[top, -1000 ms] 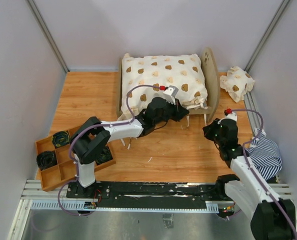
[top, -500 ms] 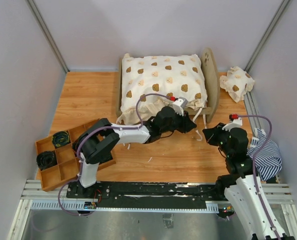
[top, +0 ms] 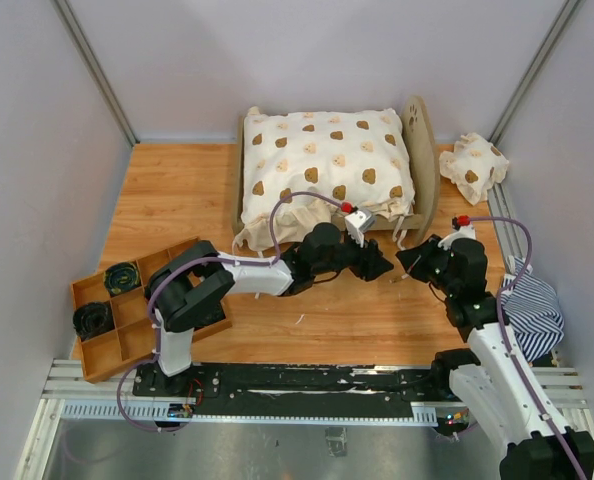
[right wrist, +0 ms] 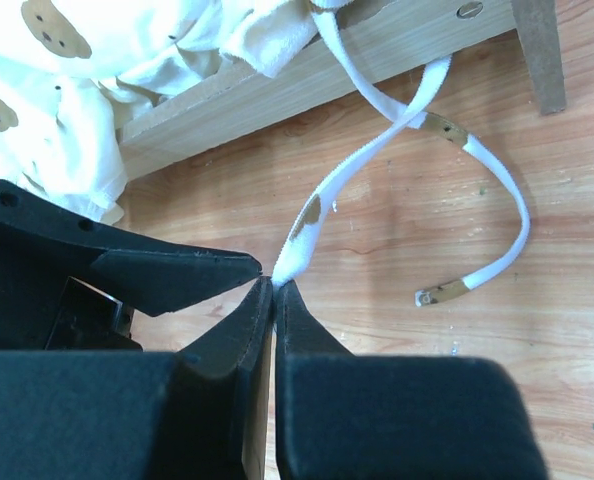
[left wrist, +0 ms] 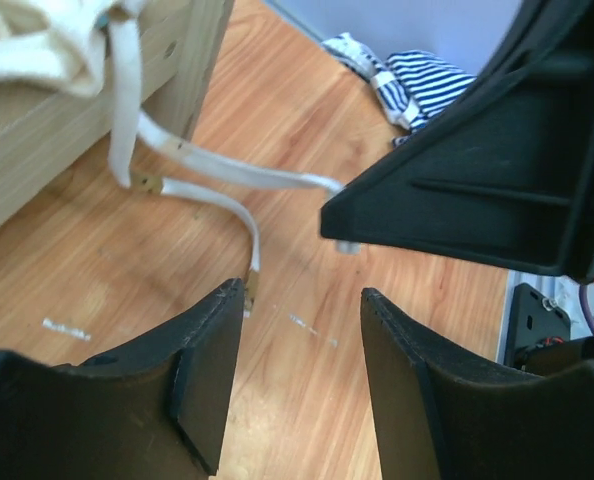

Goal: Set up the pet bed

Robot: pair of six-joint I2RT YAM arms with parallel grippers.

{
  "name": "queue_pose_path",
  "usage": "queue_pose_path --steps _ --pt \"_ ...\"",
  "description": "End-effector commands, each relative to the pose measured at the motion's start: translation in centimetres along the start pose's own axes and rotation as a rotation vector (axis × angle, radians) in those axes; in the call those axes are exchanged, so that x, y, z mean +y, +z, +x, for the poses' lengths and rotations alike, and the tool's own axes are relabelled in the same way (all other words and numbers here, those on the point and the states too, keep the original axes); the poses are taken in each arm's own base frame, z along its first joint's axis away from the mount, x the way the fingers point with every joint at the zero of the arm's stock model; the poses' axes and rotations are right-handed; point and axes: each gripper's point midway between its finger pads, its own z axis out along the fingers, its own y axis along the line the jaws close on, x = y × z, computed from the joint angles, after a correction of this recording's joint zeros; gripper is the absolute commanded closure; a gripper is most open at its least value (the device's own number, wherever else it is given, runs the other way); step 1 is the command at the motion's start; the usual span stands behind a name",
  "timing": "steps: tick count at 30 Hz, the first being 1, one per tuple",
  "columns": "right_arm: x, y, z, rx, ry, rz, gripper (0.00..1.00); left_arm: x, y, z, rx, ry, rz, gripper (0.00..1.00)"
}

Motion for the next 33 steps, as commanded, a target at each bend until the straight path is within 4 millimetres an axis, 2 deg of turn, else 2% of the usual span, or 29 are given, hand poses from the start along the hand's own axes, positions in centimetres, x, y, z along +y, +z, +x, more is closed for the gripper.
queue_pose_path --steps 1,9,18,22,26,29,31,33 --pt "1.2 0.0 -2.3 -0.072 0.046 -0.024 1.00 -2.3 0.9 -3.3 -0.085 0.104 0.106 0.45" --pt "0.6 0.6 -2.1 -0.062 0.060 0.001 1.00 -3.2 2.1 -3.2 -0.076 0.095 0.155 0.44" --pt "-0.1 0.5 -2.0 -0.089 0.090 0.023 1.00 -2.9 2.8 -2.5 -0.065 0.088 0.151 0.44" --pt "0.3 0.4 -1.5 -0.068 0.091 0.001 1.00 -2.2 3.0 -2.7 -0.078 0.076 0.107 0.46" --pt "0.2 0.2 -0.5 -0.044 0.097 -0.012 1.00 -1.8 3.0 -3.3 -0.102 0.058 0.071 0.59" --pt "-0.6 0.2 0.2 -0.036 0.087 0.005 0.98 -2.1 2.9 -4.0 -0.124 0.048 0.076 0.81" --pt "-0.8 0.1 0.5 -0.028 0.075 0.005 0.91 -2.1 2.7 -4.3 -0.135 0.046 0.071 0.98" --pt "-0.9 0.0 0.5 -0.029 0.034 0.008 0.84 -1.7 2.5 -4.2 -0.145 0.038 0.056 1.00"
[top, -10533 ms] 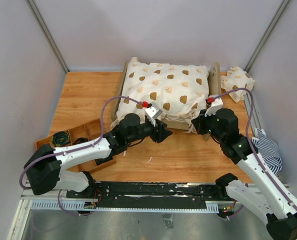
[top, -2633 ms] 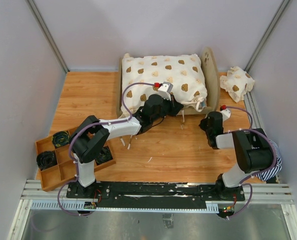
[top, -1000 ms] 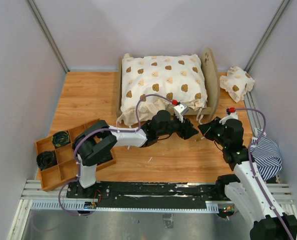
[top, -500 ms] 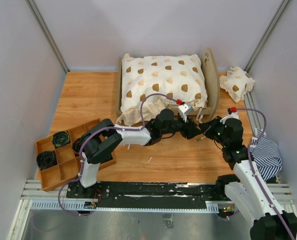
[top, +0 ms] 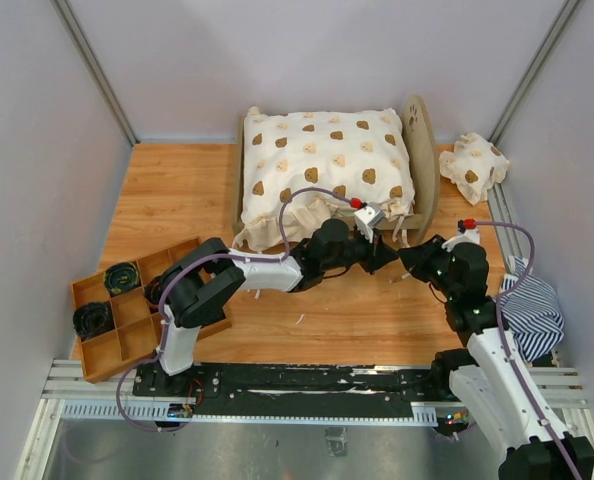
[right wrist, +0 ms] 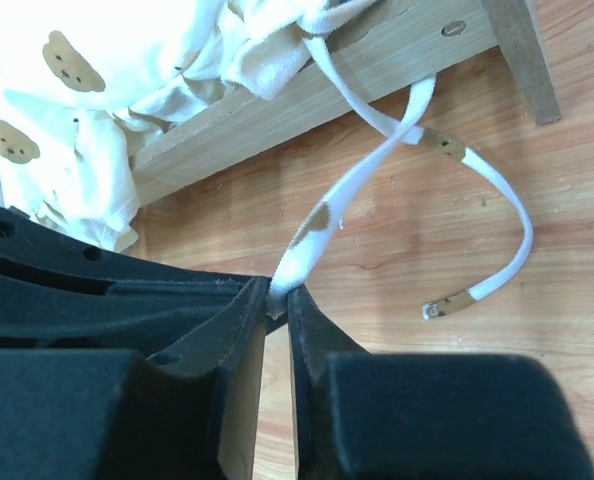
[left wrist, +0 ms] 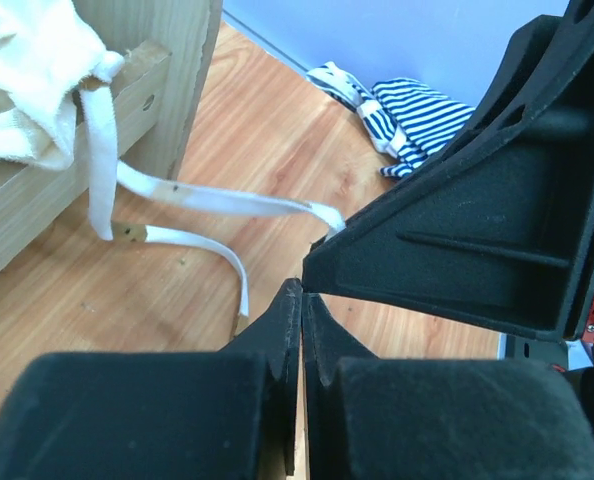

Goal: Set up the pet bed

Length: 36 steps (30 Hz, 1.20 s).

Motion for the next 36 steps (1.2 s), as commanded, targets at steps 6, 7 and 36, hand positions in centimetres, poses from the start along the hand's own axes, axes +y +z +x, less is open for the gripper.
queue_pose_path --steps 6,7,36 --pt "-1.0 -1.3 -2.4 -0.011 -0.369 0.062 0.66 1.6 -0.5 -1.7 -0.115 -0.035 -0.107 1.00" --pt "-0.5 -1.5 -2.9 -0.008 -0.470 0.034 0.65 2.0 -0.7 -1.4 -0.113 -0.051 -0.124 1.00" --pt "-11.0 3.7 -1.2 0.247 -0.416 0.559 0.65 4.1 -2.3 1.2 -0.047 -0.068 -0.140 0.65"
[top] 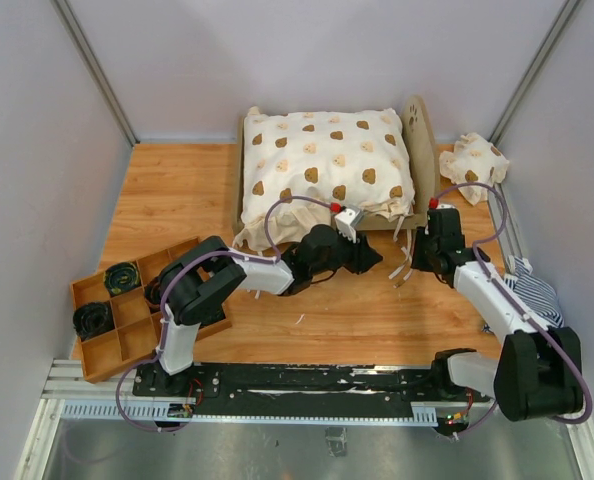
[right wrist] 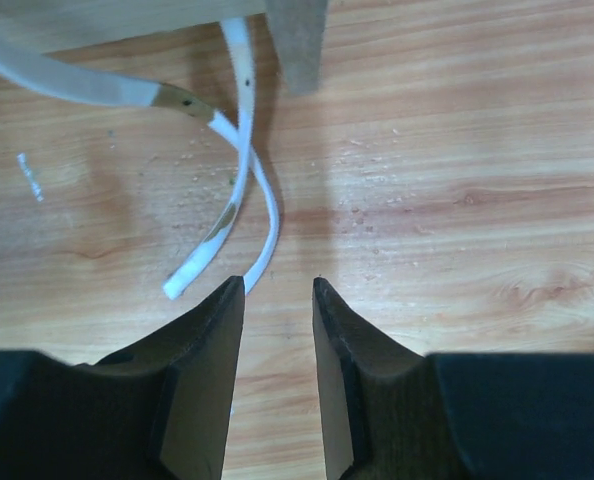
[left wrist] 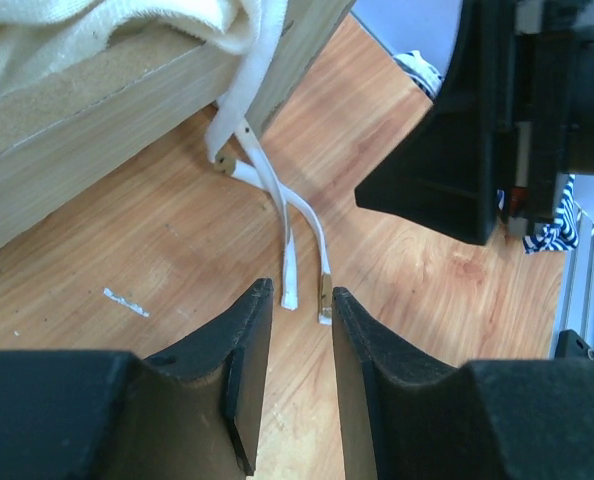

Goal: Set up the pet bed

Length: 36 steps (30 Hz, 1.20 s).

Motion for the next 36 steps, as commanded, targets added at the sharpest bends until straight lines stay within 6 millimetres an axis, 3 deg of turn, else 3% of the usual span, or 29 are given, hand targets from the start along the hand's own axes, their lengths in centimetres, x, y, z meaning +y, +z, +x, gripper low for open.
queue_pose_path --steps 1,6,12,14,17,26,30,36 --pt "-1.0 1.5 -1.1 -0.033 0.047 0.056 0.65 -0.9 -0.4 -1.2 -0.043 0.038 0.031 0.65" --pt "2.8 1.6 -1.3 -0.023 -0.377 -0.245 0.62 -1.1 -1.3 -1.3 -0.056 0.053 0.039 0.65" --pt "3.1 -0.3 -1.3 0.002 -0.768 -0.376 0.59 -0.7 -4.5 -3.1 -0.111 0.048 -0.026 0.62" --pt "2.8 -0.6 -0.6 0.011 -0.932 -0.419 0.60 -0.3 -6.2 -3.9 -0.137 0.051 -0.070 0.61" --pt "4.3 -2.1 1.5 0.029 -1.174 -0.641 0.61 0.1 -8.6 -4.8 -0.158 0.039 -0.130 0.60" --pt "2.5 0.0 2.3 0.155 -1.412 -0.675 0.61 0.2 -14.8 -5.8 -0.244 0.013 -0.165 0.55" --pt "1.5 0.5 2.7 0.213 -1.471 -0.669 0.61 -0.1 -16.1 -6.4 -0.269 0.030 -0.154 0.53" --pt "2.5 0.9 2.7 0.162 -1.538 -0.747 0.65 -0.9 -16.9 -6.9 -0.286 0.027 -0.125 0.52"
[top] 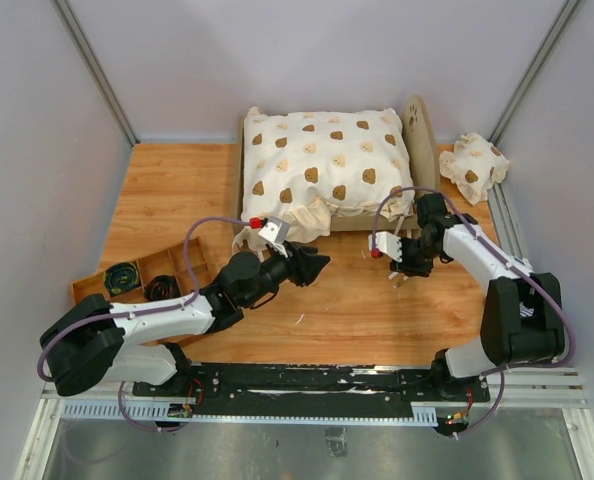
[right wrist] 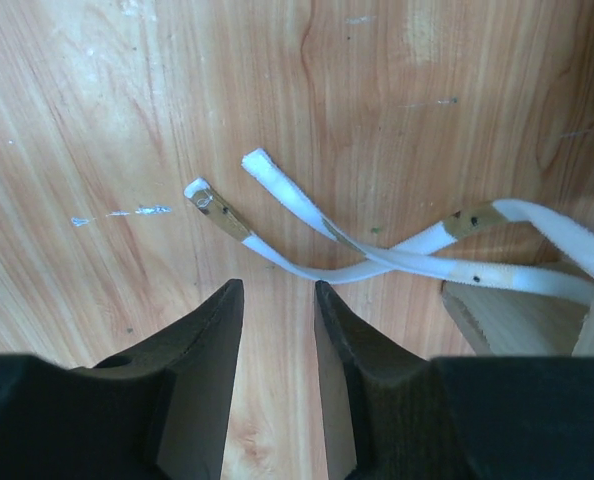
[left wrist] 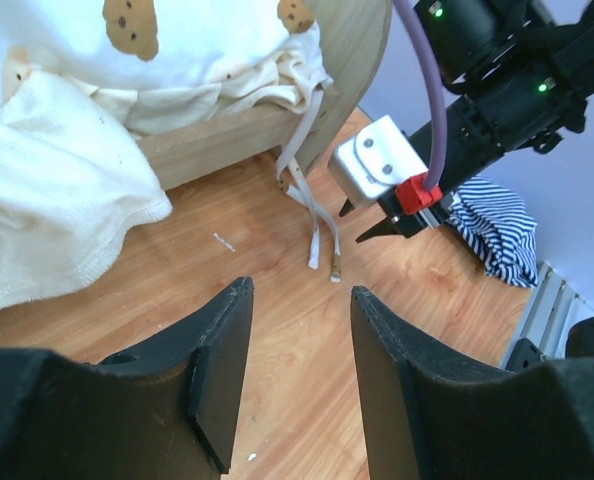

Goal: Set up the pet bed

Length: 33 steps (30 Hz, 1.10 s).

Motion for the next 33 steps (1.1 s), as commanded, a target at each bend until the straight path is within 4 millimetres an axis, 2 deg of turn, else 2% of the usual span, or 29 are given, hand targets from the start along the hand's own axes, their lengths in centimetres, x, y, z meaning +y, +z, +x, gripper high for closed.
queue_pose_path --steps 1,9,16,23,28,33 --pt "-0.1 0.1 0.1 -0.022 -0.103 -0.035 0.65 -0.3 -0.6 -0.9 -0.033 -0.001 0.008 0.51" --pt "0.5 1.5 1.0 0.002 -0.150 -0.051 0.65 -0.8 -0.5 -0.2 -0.007 -0.032 0.033 0.50" --pt "1.0 2.7 2.0 0.032 -0.158 -0.103 0.66 -1.3 -0.8 -0.6 -0.014 -0.049 0.054 0.49" --pt "1.9 4.2 3.5 0.098 -0.154 -0.162 0.75 -1.0 -1.3 -1.0 -0.032 -0.045 0.041 0.48" --pt "1.5 3.0 2.9 0.100 -0.154 -0.124 0.99 -0.8 -1.6 -1.2 -0.044 -0.043 0.033 0.48" --pt "0.0 0.1 1.7 0.069 -0.071 0.014 1.00 -0.7 -1.4 -0.9 -0.035 -0.051 0.027 0.48"
